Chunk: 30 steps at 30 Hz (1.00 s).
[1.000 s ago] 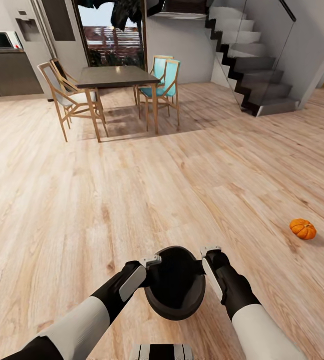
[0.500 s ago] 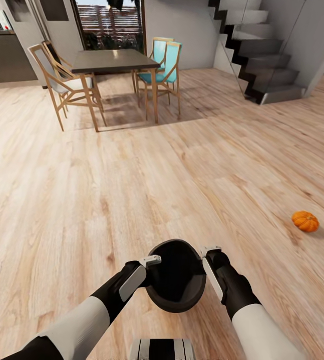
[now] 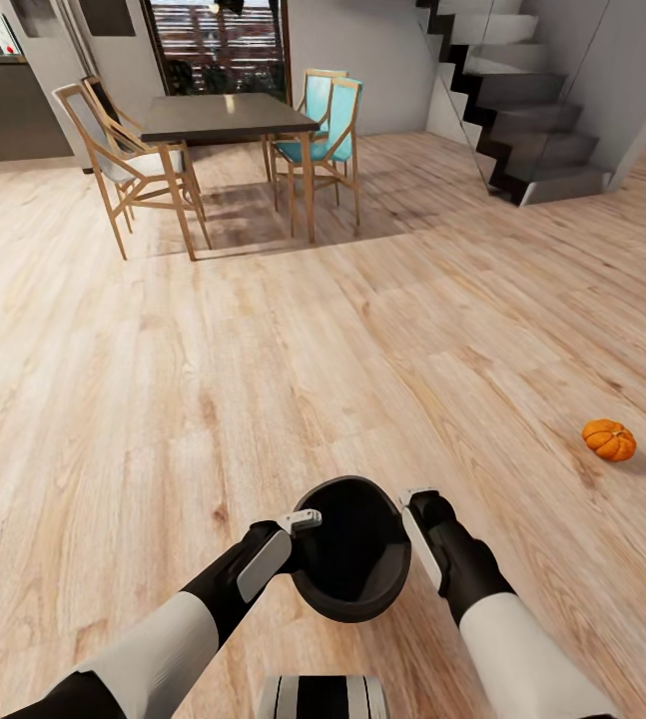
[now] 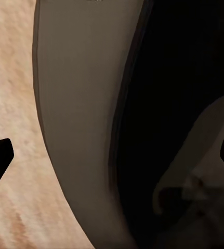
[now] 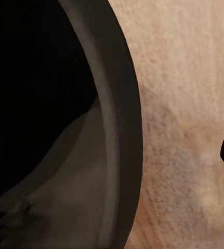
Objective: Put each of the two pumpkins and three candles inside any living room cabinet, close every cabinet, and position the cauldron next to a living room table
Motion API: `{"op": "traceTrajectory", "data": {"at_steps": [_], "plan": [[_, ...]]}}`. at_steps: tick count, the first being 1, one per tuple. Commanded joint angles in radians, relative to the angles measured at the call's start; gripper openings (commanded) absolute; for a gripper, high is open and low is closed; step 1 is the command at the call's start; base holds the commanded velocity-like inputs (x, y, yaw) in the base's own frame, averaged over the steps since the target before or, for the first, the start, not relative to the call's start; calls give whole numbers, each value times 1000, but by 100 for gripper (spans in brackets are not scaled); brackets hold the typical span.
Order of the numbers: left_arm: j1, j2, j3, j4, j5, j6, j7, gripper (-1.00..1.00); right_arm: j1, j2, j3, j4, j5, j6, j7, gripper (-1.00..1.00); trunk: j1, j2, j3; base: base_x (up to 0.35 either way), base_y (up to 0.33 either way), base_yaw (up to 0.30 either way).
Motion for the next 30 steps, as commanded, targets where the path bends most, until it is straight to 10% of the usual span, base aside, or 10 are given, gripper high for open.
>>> {"op": "traceTrajectory", "data": {"at_steps": [1, 25, 26, 27, 28, 30], "plan": [[0, 1, -5, -2, 11, 0, 9, 100, -2, 0, 2, 2, -5, 4, -6, 100, 0, 0, -1, 0, 0, 0], [8, 4, -4, 0, 7, -38, 7, 100, -77, 5, 4, 305, -7, -191, -4, 100, 0, 0, -1, 0, 0, 0], [8, 4, -4, 0, 7, -38, 7, -100, -77, 5, 4, 305, -7, -192, -4, 100, 0, 0, -1, 0, 0, 0], [8, 5, -4, 0, 7, -39, 7, -100, -77, 5, 4, 305, -7, -192, -4, 100, 0, 0, -1, 0, 0, 0], [9, 5, -4, 0, 8, -40, 7, -100, -77, 5, 4, 305, -7, -193, -4, -100, 0, 0, -1, 0, 0, 0], [9, 7, -3, 0, 8, -40, 7, -100, -78, 5, 4, 305, -7, -193, -4, -100, 0, 0, -1, 0, 0, 0]]}}
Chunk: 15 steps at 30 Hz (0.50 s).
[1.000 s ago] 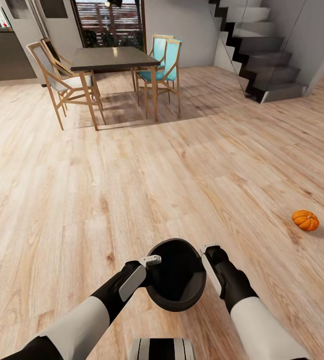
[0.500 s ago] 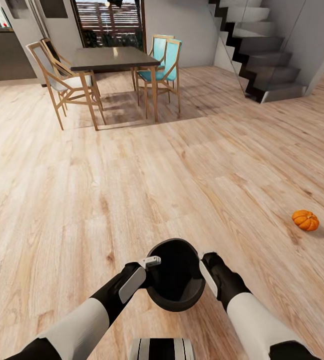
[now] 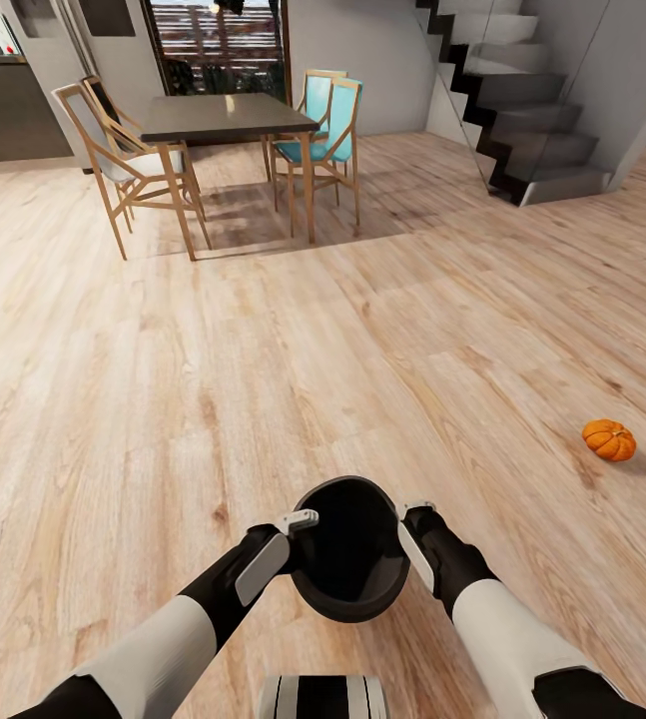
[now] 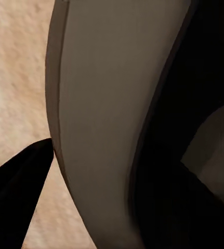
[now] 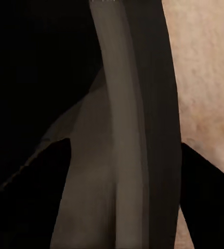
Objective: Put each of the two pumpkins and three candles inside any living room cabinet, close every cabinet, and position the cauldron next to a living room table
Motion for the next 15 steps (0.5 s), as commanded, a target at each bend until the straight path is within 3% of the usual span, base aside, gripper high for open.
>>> {"op": "traceTrajectory", "data": {"at_steps": [1, 9, 15], "plan": [[0, 2, -5, -1, 5, 3, 11, -100, 0, -1, 5, -2, -1, 5, -6, -100, 0, 0, -1, 0, 0, 0], [1, 5, -3, -1, 8, 3, 11, -100, 0, -2, 5, -6, -1, 2, -8, -100, 0, 0, -1, 0, 0, -10], [3, 5, -3, -1, 7, 2, 11, -100, 0, -1, 5, -8, 0, 3, -11, -100, 0, 0, -1, 0, 0, -219]]}}
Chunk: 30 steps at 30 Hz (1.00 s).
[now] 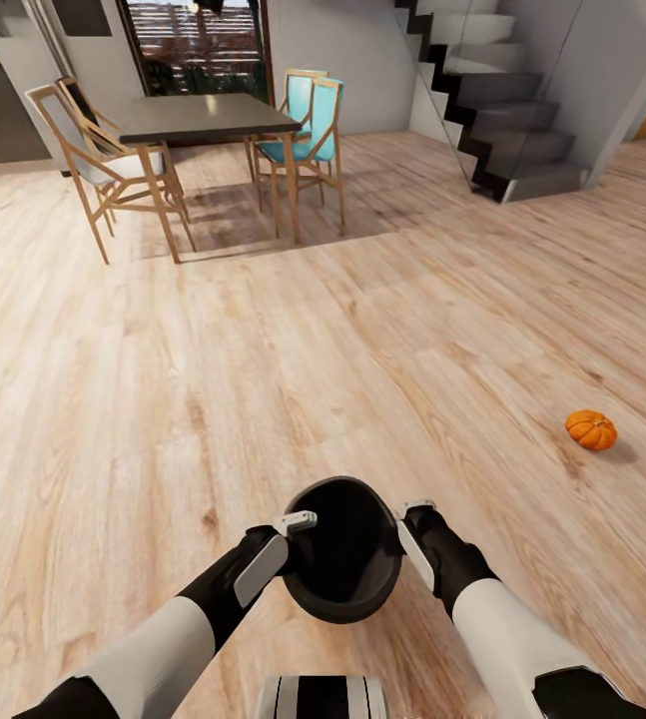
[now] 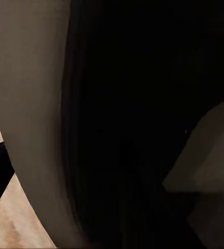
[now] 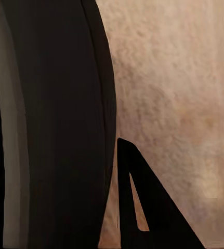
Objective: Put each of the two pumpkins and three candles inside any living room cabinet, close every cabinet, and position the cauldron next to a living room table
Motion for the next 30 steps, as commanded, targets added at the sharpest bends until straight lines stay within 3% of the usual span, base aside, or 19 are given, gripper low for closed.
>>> {"op": "traceTrajectory", "data": {"at_steps": [1, 30], "plan": [[0, 1, -4, -2, 18, -1, 9, -100, -1, -1, 5, -1, 1, 5, -8, -100, 0, 0, -1, 0, 0, -276], [0, 4, -4, -1, 19, -1, 9, -100, -1, -4, 5, -7, 2, 5, -13, -100, 0, 0, -1, 0, 0, -292]]}}
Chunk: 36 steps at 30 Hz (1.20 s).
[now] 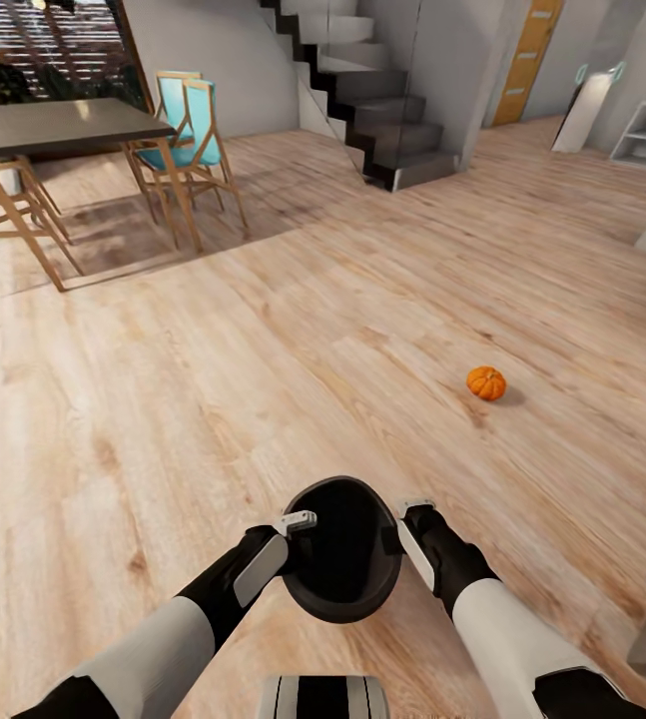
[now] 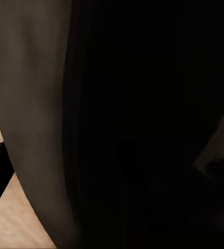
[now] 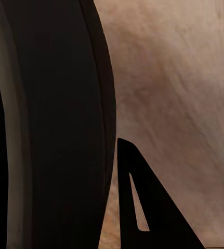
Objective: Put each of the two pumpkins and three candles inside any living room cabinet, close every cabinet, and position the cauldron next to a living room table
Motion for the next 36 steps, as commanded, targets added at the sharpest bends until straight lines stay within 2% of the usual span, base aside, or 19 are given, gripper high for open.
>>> {"op": "traceTrajectory", "data": {"at_steps": [1, 36], "plan": [[0, 2, -1, 0, 13, 1, 9, -100, -1, -3, 0, -2, 16, 7, -7, -100, 0, 0, -1, 0, 0, -293], [1, 2, -1, 0, 13, 1, 9, -100, -1, -5, 0, -38, 18, 11, -4, -100, 0, 0, -1, 0, 0, -294]]}}
